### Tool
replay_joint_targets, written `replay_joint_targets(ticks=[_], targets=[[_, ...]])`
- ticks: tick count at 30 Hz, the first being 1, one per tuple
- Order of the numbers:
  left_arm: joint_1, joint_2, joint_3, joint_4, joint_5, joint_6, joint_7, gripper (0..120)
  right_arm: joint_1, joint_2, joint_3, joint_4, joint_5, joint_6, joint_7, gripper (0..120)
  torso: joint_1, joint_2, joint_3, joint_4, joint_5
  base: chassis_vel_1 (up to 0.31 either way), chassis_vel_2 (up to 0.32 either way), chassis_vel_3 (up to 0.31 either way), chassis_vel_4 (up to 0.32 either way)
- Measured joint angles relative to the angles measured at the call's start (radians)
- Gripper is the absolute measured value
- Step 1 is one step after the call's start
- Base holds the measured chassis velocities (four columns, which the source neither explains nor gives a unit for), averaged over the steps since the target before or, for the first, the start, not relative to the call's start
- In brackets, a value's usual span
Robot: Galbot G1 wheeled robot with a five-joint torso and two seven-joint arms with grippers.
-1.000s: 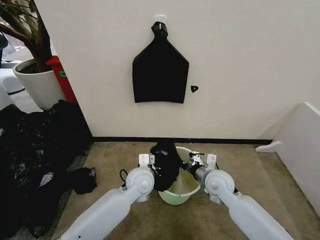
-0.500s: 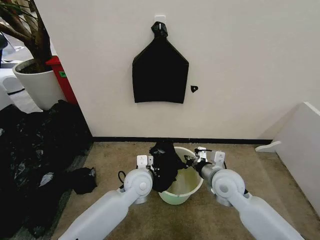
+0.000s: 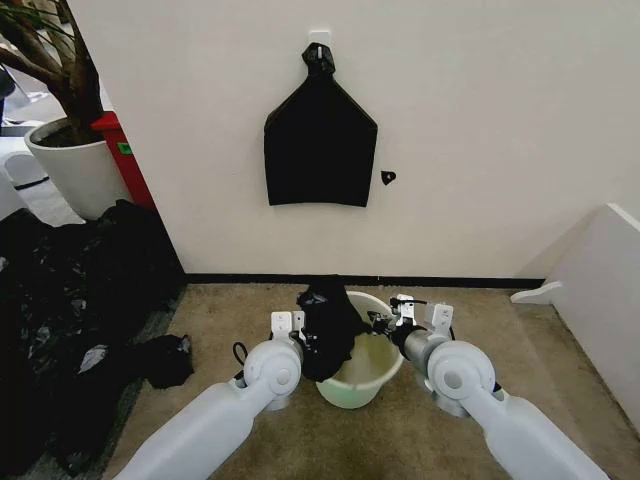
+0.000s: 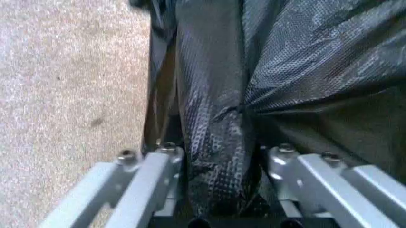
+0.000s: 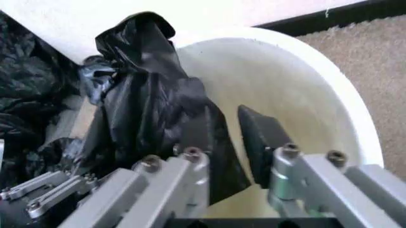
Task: Place the garbage bag over the trash bin.
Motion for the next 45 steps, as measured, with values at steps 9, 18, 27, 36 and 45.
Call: replay_joint_targets(ticks=[9, 18, 27, 36, 45], targets=[[0.028, 0.046, -0.028, -0.047, 0.073, -0.086, 0.073, 65, -0.016, 0.000, 0.016, 0.008, 0.011, -0.001, -0.015, 18, 0.000, 0.000, 0.000, 0.0000, 0.0000, 0.000, 0.000, 0.000, 0.000], [0.082, 0.129, -0.092, -0.129, 0.081, -0.152, 0.132, 97, -0.017, 0.020, 0.083, -0.005, 0.216, -0.020, -0.044, 25, 0.000, 0.000, 0.000, 0.0000, -0.0002, 0.000, 0.000, 0.000, 0.000], [0.209, 0.261, -0.223, -0.253, 0.075, -0.191, 0.203, 100, 0.000, 0.073, 0.111, -0.106, 0.402, -0.052, -0.054, 56, 0.000, 0.000, 0.000, 0.0002, -0.0002, 0.000, 0.000, 0.000, 0.000], [0.308, 0.361, -0.316, -0.360, 0.031, -0.190, 0.207, 100, 0.047, 0.138, 0.080, -0.255, 0.286, -0.044, -0.118, 91, 0.000, 0.000, 0.000, 0.0003, -0.0001, 0.000, 0.000, 0.000, 0.000], [0.303, 0.369, -0.320, -0.373, 0.024, -0.191, 0.207, 100, 0.053, 0.168, 0.069, -0.295, 0.300, -0.045, -0.145, 82, 0.000, 0.000, 0.000, 0.0000, -0.0001, 0.000, 0.000, 0.000, 0.000]])
